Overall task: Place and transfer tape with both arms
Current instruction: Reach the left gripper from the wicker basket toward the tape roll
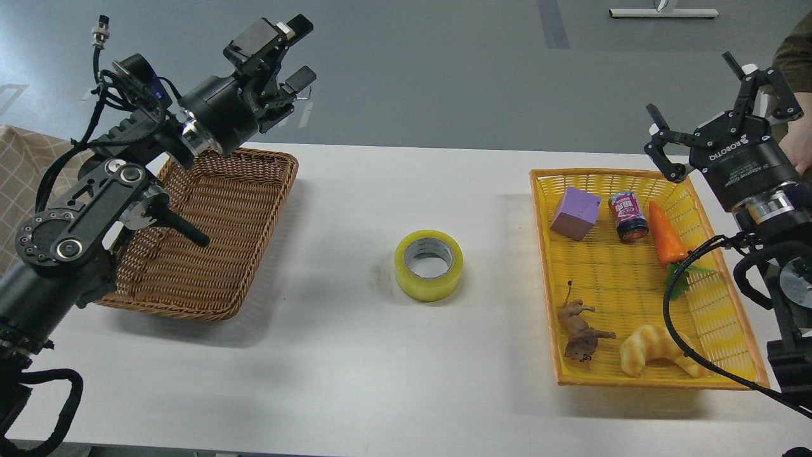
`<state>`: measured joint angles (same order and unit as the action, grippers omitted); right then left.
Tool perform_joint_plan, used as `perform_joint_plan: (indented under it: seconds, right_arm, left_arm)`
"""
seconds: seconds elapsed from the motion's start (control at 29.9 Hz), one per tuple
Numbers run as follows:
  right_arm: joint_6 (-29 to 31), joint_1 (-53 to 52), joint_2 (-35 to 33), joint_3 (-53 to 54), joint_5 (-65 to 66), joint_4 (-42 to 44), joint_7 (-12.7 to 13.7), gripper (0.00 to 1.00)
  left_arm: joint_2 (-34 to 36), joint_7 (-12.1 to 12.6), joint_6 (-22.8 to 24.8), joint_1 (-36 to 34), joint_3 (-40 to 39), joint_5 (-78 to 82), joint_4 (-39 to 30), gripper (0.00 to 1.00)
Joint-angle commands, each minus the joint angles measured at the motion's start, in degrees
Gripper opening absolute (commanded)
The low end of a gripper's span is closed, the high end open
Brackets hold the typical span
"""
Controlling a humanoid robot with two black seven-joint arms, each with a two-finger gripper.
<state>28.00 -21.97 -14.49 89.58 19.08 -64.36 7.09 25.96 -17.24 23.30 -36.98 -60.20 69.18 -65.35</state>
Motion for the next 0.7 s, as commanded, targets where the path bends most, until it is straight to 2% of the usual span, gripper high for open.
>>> perform_joint_plan:
  seconds: [0.0, 0.17, 0.33, 0.4, 0.5, 0.67]
  right_arm:
    - [0.00, 2.18, -0.01, 1.73, -0.01, -1.38, -0.06, 1.00]
    - [0.00, 4.04, -0.18, 3.40, -0.01, -2.08, -0.06, 1.00]
    - [0.00, 5.79, -0.27, 4.63, -0.01, -2.26, -0.06, 1.00]
    - [0.00, 6.58, -0.27, 5.07, -0.01, -2.52, -0.06, 1.00]
    - [0.00, 7.55, -0.27, 5.78, -0.01, -2.70, -0.15, 1.00]
    - [0.00, 8.52, -0.27, 7.36, -0.01, -2.70, -0.15, 1.00]
  left_arm:
    - [-0.21, 0.01, -0.10, 0.15, 0.08, 9.80, -0.57, 0.98]
    - [-0.21, -0.17, 0.07, -0.11, 1.56, 20.10, -0.66, 0.98]
    - [0.84, -1.84, -1.06, -5.02, 12.46, 23.54, -1.71, 0.98]
    - [1.63, -2.01, -5.35, -7.31, 17.46, 26.69, -1.71, 0.98]
    - [1.37, -2.01, -8.70, -8.98, 21.33, 29.16, -1.71, 0.98]
    - [1.11, -1.58, -10.73, -11.71, 27.58, 34.69, -1.71, 0.98]
